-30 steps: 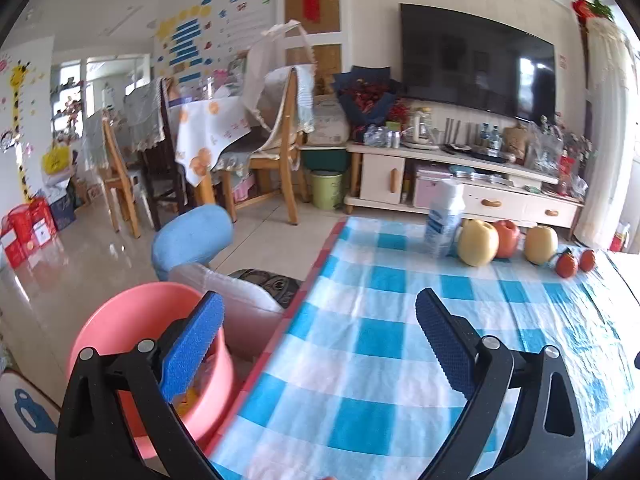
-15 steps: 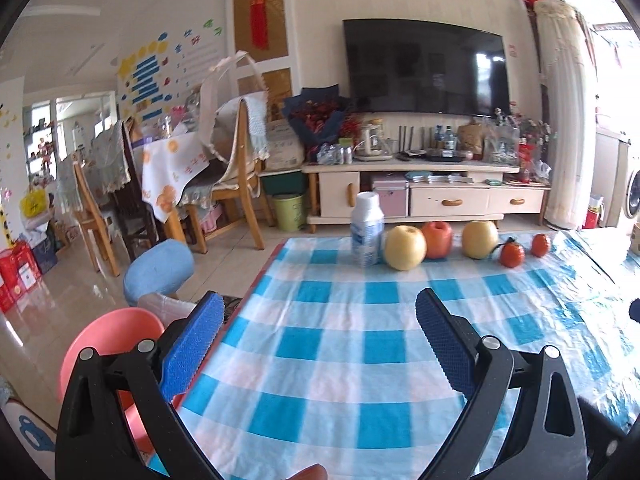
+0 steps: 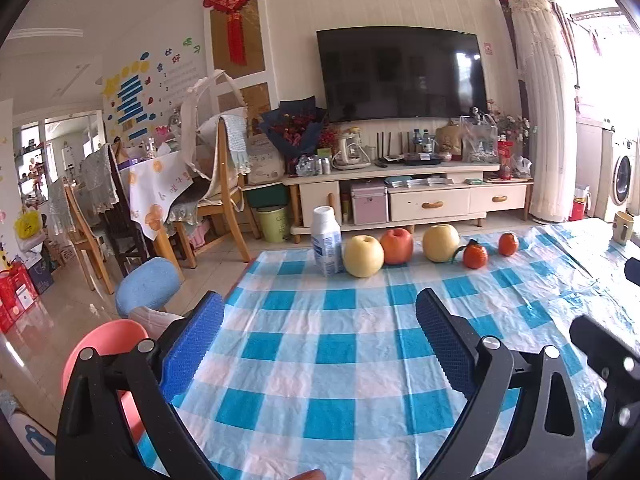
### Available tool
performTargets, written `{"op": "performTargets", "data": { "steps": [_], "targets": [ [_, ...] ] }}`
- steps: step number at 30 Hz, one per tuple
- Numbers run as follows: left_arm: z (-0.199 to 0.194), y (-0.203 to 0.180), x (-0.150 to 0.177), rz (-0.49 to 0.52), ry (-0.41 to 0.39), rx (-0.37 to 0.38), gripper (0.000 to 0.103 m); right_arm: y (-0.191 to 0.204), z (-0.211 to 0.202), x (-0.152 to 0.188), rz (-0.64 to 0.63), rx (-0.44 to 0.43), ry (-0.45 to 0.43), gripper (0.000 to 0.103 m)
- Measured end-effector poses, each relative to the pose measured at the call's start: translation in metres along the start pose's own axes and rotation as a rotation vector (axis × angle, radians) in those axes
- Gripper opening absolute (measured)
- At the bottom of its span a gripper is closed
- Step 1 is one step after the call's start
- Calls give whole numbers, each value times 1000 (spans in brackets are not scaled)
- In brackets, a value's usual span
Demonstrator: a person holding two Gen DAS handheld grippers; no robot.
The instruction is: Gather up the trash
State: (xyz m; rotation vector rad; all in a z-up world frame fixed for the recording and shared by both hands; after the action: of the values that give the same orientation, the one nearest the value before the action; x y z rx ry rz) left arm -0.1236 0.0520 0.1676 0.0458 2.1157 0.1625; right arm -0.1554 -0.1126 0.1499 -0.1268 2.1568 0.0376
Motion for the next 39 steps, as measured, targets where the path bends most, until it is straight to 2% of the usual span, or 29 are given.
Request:
{"op": "performTargets", "data": {
  "steps": [15, 31, 35, 39],
  "targets": [
    [-7, -15, -2, 21, -9, 5, 96, -12, -6, 2, 10, 44, -51, 99],
    [26, -18, 15, 31, 55, 24, 96, -16, 17, 10, 5, 55, 1, 99],
    [43, -24, 24, 42, 103, 43, 96, -22, 33, 17, 29, 46, 56, 99],
    [75, -32, 37, 40, 210, 54, 96, -29, 60, 27, 73, 18, 147, 99]
  ]
}}
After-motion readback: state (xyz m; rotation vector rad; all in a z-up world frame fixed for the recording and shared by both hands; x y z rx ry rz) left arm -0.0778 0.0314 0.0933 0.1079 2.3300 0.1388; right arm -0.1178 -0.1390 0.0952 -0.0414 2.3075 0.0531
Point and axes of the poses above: each gripper's, at about its wrist camera, not at the fingertips, and z roughly the way its jaws point, y to its left, x to its underside, the point moved 3 cm from there along z, roughly the way its jaws point, and after that the axes turned 8 degrees about y, right-handed, at the moved point
